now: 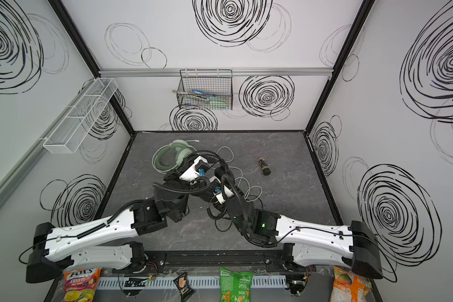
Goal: Wrap the headphones
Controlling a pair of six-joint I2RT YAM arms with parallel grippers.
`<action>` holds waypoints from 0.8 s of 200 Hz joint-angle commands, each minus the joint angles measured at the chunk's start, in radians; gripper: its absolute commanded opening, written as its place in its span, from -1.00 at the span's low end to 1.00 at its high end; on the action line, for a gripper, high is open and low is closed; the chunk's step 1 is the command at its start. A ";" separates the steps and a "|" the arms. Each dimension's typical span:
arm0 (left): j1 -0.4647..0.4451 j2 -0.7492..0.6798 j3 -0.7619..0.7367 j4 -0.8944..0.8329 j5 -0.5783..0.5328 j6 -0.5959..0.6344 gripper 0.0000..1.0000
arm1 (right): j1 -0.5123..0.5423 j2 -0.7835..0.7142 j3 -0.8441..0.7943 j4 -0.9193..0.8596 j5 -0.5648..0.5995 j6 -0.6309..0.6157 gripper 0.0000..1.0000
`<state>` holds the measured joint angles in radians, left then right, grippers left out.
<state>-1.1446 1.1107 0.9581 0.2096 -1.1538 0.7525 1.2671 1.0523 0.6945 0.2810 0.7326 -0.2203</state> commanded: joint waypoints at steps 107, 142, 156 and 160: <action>-0.039 0.003 0.106 -0.149 -0.076 -0.044 -1.00 | -0.073 -0.120 -0.045 -0.020 0.026 -0.001 -0.72; -0.037 0.000 0.130 -0.175 -0.052 -0.101 -1.00 | -0.055 -0.103 -0.043 -0.009 -0.037 0.004 -0.72; -0.030 0.000 0.147 -0.174 -0.025 -0.146 -1.00 | -0.057 -0.092 -0.051 0.013 -0.100 0.018 -0.72; -0.029 0.001 0.154 -0.171 -0.018 -0.158 -1.00 | -0.056 -0.089 -0.051 0.022 -0.113 0.023 -0.73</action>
<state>-1.1824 1.1366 1.0454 0.0353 -1.1877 0.6590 1.2201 0.9585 0.6548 0.2611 0.6308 -0.2066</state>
